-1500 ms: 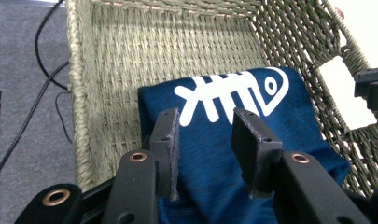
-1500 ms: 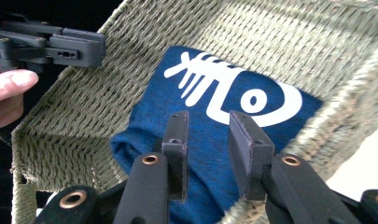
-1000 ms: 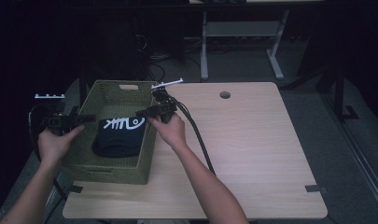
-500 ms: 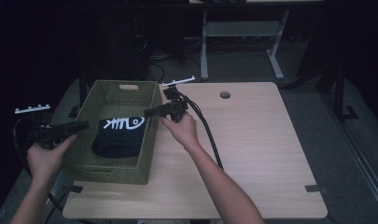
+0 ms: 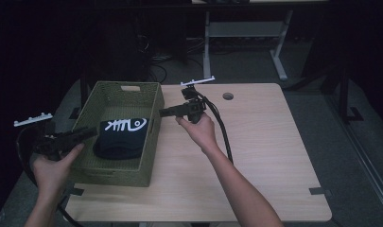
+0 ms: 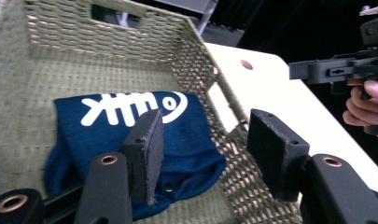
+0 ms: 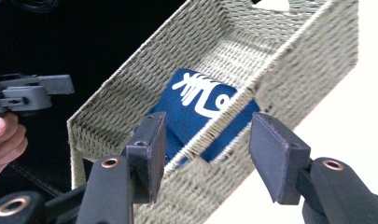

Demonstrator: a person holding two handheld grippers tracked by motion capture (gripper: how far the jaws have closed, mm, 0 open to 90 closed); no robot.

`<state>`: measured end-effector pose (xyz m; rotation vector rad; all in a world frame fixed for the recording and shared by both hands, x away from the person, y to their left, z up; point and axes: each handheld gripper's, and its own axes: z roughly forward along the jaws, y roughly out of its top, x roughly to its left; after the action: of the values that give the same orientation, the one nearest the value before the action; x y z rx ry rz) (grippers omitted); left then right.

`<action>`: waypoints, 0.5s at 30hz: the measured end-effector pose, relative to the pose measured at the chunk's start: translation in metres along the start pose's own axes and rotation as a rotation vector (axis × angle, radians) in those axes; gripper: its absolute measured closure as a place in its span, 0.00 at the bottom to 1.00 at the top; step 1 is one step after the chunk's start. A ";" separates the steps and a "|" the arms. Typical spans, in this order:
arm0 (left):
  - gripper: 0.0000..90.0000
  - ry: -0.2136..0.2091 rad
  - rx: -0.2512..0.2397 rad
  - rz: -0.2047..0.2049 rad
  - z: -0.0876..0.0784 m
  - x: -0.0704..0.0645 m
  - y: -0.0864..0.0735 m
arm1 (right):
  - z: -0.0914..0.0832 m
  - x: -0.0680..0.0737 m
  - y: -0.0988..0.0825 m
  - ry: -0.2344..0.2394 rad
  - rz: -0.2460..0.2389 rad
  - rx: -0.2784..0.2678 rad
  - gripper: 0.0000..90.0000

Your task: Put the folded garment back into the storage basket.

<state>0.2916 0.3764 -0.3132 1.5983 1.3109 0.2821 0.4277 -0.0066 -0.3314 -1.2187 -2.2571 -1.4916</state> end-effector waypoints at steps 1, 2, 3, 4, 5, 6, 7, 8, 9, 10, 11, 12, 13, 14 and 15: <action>0.50 -0.002 0.003 0.007 0.001 -0.002 -0.001 | -0.002 -0.001 -0.001 -0.005 0.003 -0.004 0.50; 0.50 -0.004 0.006 0.013 0.001 -0.005 -0.002 | -0.005 -0.002 -0.002 -0.009 0.003 -0.004 0.50; 0.50 -0.009 0.004 0.014 0.002 -0.007 -0.003 | -0.007 -0.003 -0.003 -0.012 0.005 -0.006 0.50; 0.49 -0.014 0.004 0.017 0.003 -0.009 -0.004 | -0.009 -0.004 -0.004 -0.014 0.011 -0.008 0.49; 0.49 -0.019 0.005 0.020 0.003 -0.010 -0.004 | -0.011 -0.006 -0.004 -0.020 0.013 -0.005 0.49; 0.49 -0.023 0.005 0.019 0.004 -0.012 -0.005 | -0.012 -0.006 -0.005 -0.020 0.012 -0.005 0.49; 0.49 -0.025 0.004 0.021 0.005 -0.013 -0.005 | -0.014 -0.007 -0.005 -0.023 0.013 -0.010 0.48; 0.49 -0.033 0.005 0.019 0.005 -0.014 -0.005 | -0.016 -0.008 -0.005 -0.023 0.018 -0.015 0.48; 0.49 -0.035 0.005 0.019 0.006 -0.015 -0.005 | -0.017 -0.009 -0.005 -0.019 0.016 -0.019 0.48; 0.49 -0.034 0.006 0.020 0.007 -0.016 -0.006 | -0.019 -0.009 -0.005 -0.022 0.013 -0.017 0.47; 0.49 -0.038 0.005 0.014 0.008 -0.016 -0.006 | -0.019 -0.010 -0.006 -0.026 0.012 -0.015 0.47; 0.48 -0.043 0.003 0.010 0.009 -0.017 -0.006 | -0.021 -0.011 -0.006 -0.025 0.018 -0.014 0.47; 0.48 -0.042 0.004 0.013 0.011 -0.018 -0.006 | -0.022 -0.012 -0.007 -0.023 0.016 -0.017 0.46; 0.48 -0.044 0.004 0.013 0.012 -0.019 -0.006 | -0.024 -0.014 -0.007 -0.026 0.014 -0.016 0.46; 0.48 -0.046 0.005 0.014 0.014 -0.020 -0.006 | -0.025 -0.014 -0.008 -0.030 0.019 -0.017 0.45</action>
<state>0.2902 0.3519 -0.3167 1.6101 1.2662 0.2490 0.4244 -0.0367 -0.3324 -1.2723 -2.2494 -1.4993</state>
